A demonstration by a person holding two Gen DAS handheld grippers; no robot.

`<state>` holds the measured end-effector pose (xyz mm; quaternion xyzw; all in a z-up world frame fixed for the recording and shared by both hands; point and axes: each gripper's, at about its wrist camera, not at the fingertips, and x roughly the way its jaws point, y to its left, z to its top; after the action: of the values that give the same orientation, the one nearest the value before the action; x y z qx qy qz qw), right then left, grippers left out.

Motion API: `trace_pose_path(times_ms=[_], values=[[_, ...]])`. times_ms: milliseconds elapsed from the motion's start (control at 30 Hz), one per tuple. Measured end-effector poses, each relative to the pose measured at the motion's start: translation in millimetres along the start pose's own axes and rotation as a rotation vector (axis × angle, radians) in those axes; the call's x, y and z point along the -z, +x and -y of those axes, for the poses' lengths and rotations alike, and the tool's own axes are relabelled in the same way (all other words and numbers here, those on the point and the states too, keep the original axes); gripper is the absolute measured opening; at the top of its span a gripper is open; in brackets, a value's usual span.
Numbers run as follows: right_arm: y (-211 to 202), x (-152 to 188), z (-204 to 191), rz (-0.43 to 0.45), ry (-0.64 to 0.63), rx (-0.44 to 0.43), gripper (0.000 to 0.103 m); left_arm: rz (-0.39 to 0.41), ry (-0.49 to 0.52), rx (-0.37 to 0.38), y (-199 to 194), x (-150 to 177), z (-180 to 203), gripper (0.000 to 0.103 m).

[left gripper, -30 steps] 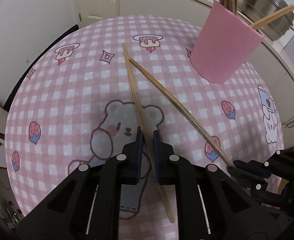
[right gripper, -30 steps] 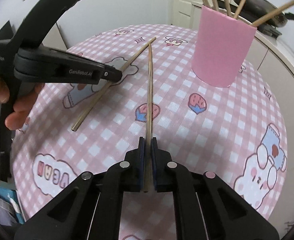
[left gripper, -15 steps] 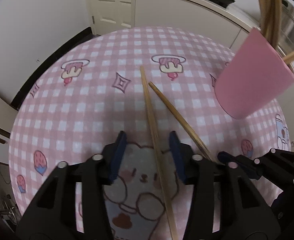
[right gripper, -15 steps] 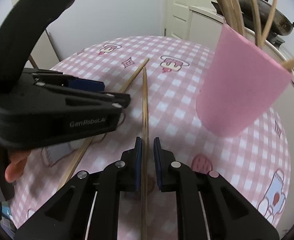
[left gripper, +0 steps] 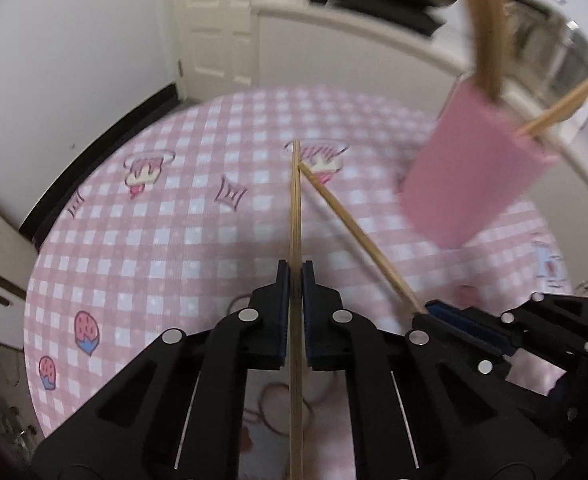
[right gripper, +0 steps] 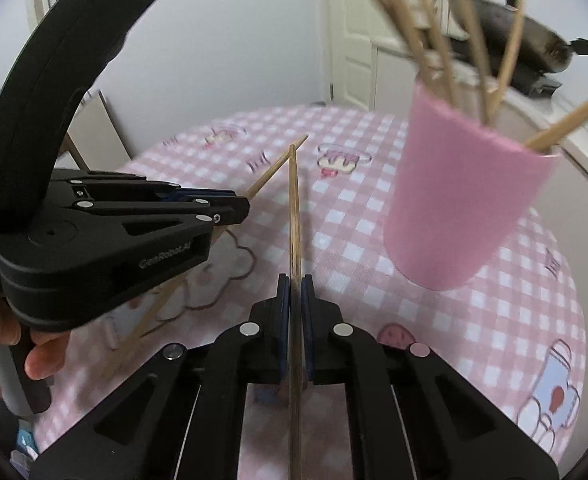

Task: Organize utensils
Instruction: 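Lift both held chopsticks upright and carry both tools over the pink cup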

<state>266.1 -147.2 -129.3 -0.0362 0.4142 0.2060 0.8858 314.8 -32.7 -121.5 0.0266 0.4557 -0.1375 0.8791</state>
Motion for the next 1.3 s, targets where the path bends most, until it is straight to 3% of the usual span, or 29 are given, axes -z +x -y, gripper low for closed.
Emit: trace_pose_path(times_ms=[300,433,900,1300], values=[[-81,13,-13,0.236,0.005,0.038,0.004,0.254,0.045,0.104,-88,6,29,0.006],[-111,19,-18,0.335,0.002,0.07,0.004,0.341,0.073,0.105,-117,10,40,0.006],[-177,38,-8,0.632,0.05,0.142,0.004,0.503,0.121,0.139,-179,17,76,0.006],[-192,34,9,0.731,0.08,0.139,0.004,0.604,0.152,0.143,-214,2,101,0.006]])
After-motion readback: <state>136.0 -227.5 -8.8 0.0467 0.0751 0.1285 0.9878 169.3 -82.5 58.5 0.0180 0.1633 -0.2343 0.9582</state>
